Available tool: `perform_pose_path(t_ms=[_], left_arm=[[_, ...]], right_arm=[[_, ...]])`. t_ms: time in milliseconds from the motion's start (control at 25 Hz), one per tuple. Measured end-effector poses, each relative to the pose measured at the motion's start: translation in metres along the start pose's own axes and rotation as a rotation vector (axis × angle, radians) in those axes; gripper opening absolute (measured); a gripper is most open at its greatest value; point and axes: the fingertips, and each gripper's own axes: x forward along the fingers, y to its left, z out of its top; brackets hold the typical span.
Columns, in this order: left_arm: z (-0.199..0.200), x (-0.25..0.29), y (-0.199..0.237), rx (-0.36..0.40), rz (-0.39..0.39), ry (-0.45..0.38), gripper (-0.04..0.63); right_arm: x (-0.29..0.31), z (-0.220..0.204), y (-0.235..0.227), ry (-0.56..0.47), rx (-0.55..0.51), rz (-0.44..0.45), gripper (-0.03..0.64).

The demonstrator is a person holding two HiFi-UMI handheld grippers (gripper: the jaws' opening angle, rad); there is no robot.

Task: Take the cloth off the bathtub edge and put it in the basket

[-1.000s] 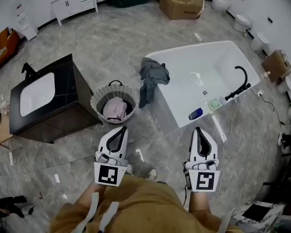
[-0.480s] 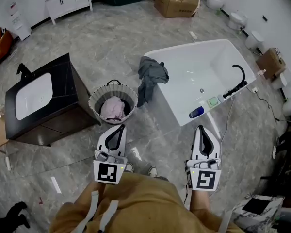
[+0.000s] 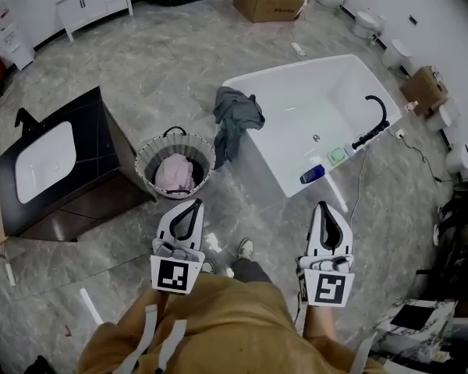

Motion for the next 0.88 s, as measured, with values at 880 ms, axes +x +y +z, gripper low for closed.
perform_pose_path(t_ms=[880], left_arm=[[0.005, 0.178, -0.009, 0.045, 0.049, 0.063, 0.006]], right_arm=[[0.162, -0.058, -0.102, -0.007, 0.086, 0.098, 0.005]])
